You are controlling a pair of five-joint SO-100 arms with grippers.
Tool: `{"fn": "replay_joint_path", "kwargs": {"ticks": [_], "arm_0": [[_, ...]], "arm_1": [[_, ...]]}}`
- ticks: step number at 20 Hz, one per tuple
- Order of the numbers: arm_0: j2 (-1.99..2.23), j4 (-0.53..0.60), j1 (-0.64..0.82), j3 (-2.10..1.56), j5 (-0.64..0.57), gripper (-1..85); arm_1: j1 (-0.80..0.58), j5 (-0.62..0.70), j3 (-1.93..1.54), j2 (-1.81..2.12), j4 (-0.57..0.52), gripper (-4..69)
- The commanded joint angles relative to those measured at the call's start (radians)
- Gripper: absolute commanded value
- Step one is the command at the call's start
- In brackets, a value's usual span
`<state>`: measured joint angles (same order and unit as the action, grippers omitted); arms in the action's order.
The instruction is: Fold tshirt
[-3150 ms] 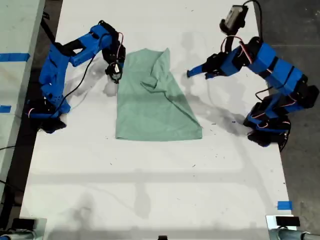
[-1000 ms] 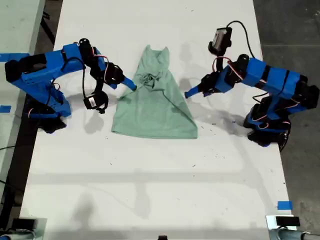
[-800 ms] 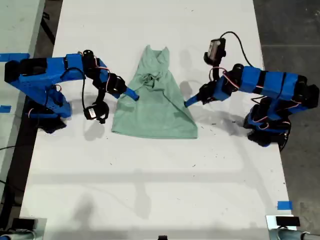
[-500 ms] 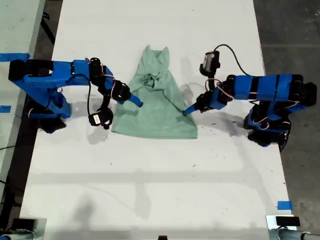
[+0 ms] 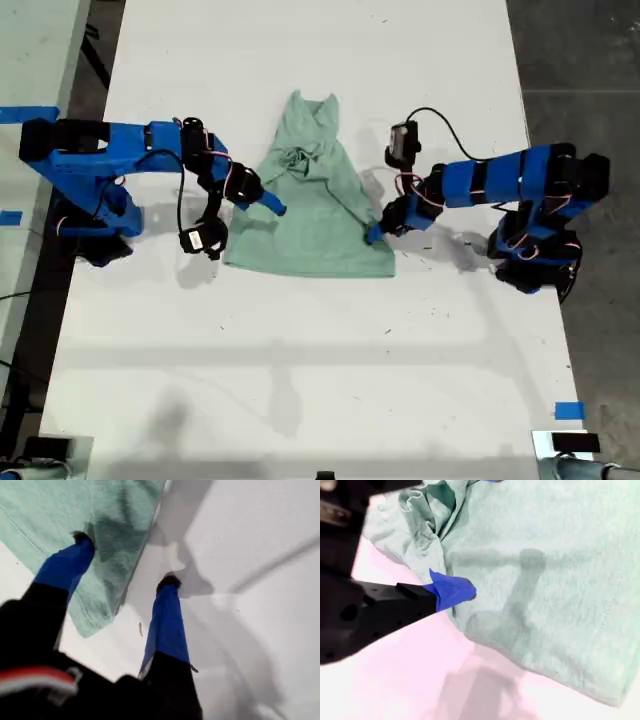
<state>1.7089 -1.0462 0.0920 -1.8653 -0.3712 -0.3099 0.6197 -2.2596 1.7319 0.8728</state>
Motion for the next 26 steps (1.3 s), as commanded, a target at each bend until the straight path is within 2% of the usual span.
{"fn": "replay_joint_path", "kwargs": {"ticks": [1, 3, 5, 12, 15, 20, 26], "arm_0": [[0.005, 0.008, -0.015, 0.032, 0.003, 28.1], [0.002, 0.006, -0.015, 0.034, 0.003, 28.1], [-0.002, 0.003, -0.015, 0.034, 0.003, 28.1], [-0.005, 0.002, -0.015, 0.040, 0.003, 27.8], [-0.011, 0.003, -0.020, 0.040, 0.005, 27.9], [-0.014, 0.003, -0.023, 0.043, 0.009, 27.9], [-0.014, -0.020, -0.023, 0.066, 0.009, 27.9]], "arm_1": [[-0.009, 0.003, 0.043, -0.018, -0.002, 2.3], [-0.011, 0.003, 0.049, -0.018, 0.005, -1.6], [-0.011, 0.009, 0.063, -0.018, 0.037, -1.7], [0.038, -0.003, 0.330, 0.023, 0.322, -1.9], [0.067, -0.028, 0.482, 0.023, 0.385, -1.9], [0.104, -0.095, 0.709, -0.029, 0.388, -1.9], [0.115, -0.215, 0.773, -0.341, 0.187, -2.0]]}}
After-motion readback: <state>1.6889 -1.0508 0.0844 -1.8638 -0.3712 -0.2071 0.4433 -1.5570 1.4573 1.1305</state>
